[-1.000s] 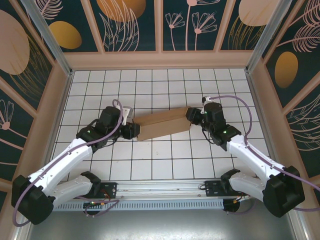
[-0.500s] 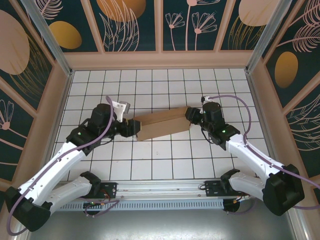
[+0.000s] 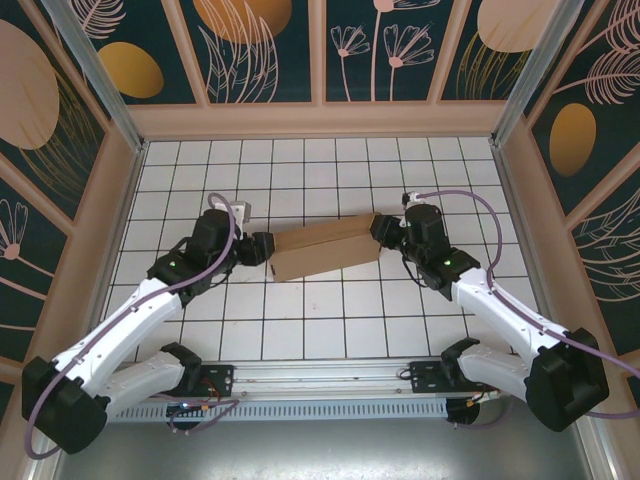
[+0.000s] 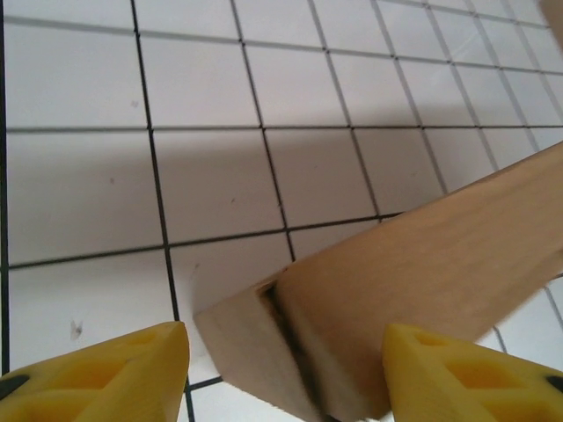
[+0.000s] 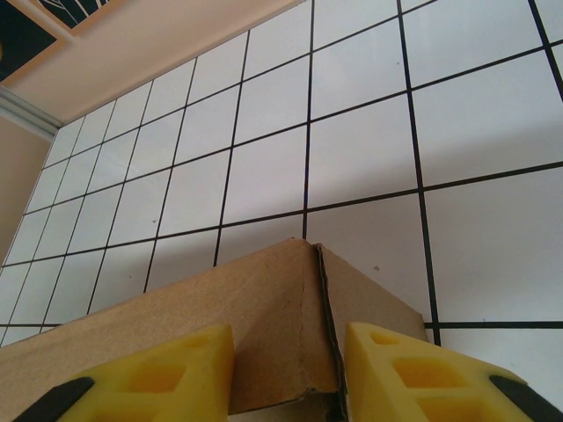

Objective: Fold the paper box

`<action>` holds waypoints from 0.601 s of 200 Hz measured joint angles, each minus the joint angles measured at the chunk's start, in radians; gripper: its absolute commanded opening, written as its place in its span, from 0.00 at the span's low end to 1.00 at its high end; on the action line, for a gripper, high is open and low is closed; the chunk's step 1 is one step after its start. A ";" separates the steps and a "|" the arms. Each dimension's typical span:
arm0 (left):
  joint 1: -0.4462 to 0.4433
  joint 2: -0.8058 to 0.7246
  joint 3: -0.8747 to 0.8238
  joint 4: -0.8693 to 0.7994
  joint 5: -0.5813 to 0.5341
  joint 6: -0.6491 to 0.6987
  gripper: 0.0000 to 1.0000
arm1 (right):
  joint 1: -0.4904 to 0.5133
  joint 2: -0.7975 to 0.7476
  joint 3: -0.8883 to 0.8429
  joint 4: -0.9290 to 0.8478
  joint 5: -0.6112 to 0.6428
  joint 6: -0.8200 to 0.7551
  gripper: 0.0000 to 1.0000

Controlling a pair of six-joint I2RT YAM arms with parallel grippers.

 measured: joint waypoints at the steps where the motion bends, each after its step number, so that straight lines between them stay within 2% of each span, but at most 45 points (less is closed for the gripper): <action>1: 0.000 0.002 -0.005 0.005 0.000 -0.003 0.58 | 0.000 0.000 0.000 0.000 0.000 0.000 0.38; 65: 0.001 -0.075 -0.198 0.238 0.021 -0.122 0.53 | 0.000 0.007 -0.019 -0.006 0.000 -0.001 0.39; 120: 0.001 -0.080 -0.226 0.294 0.014 -0.168 0.49 | -0.019 0.013 -0.080 0.120 -0.035 0.034 0.33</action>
